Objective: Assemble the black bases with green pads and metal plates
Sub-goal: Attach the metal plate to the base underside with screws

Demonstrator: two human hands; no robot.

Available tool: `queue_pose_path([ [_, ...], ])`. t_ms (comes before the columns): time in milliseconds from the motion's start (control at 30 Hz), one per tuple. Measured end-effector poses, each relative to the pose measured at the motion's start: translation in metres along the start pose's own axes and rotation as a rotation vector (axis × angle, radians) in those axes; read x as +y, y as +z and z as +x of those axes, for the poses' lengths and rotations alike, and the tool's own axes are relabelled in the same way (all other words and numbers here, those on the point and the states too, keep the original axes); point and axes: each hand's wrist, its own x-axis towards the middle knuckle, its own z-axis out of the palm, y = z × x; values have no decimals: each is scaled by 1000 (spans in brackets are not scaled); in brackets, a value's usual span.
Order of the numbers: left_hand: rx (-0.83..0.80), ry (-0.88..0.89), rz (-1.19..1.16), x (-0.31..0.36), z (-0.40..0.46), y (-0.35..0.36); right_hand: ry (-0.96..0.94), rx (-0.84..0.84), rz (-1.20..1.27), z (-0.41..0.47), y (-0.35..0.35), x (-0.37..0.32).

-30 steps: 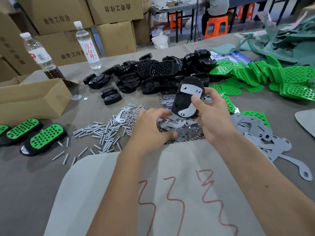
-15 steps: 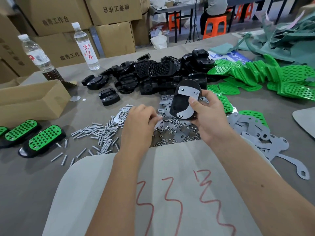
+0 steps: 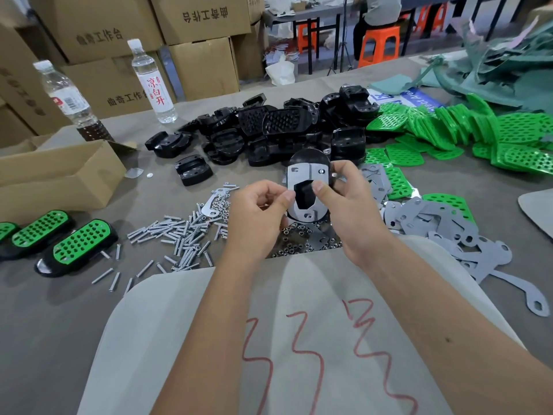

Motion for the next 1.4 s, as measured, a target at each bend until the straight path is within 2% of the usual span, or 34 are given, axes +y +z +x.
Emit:
queue_pose_path([
  [200,-42,23,56,3,0,-4,-4,-23,-1,-2,2,-1],
  [433,3,-45,78,0,-1,-3,4,-47,9,-4,-1,-2],
  [633,158,-17,186,-5,1,-6,25,-114,71,-6,-2,-7],
  [700,154,-63,101,-6,2,-8,43,-131,115,-7,-3,-9],
  [833,-23,-204,-272,4,0,-11,93,-195,189,-8,-5,-11],
  [933,-60,-283,-453,8,0,-11,103,-221,172,-8,-2,-10],
  [1100,0,-339,-479,3,4,-14,111,-253,101,-7,-3,-8],
  [1233,97,-358,-546,0,8,-18,133,-346,46,-7,-5,-9],
  [1400,143,-362,-546,1,8,-18,139,-386,57,-10,-4,-8],
])
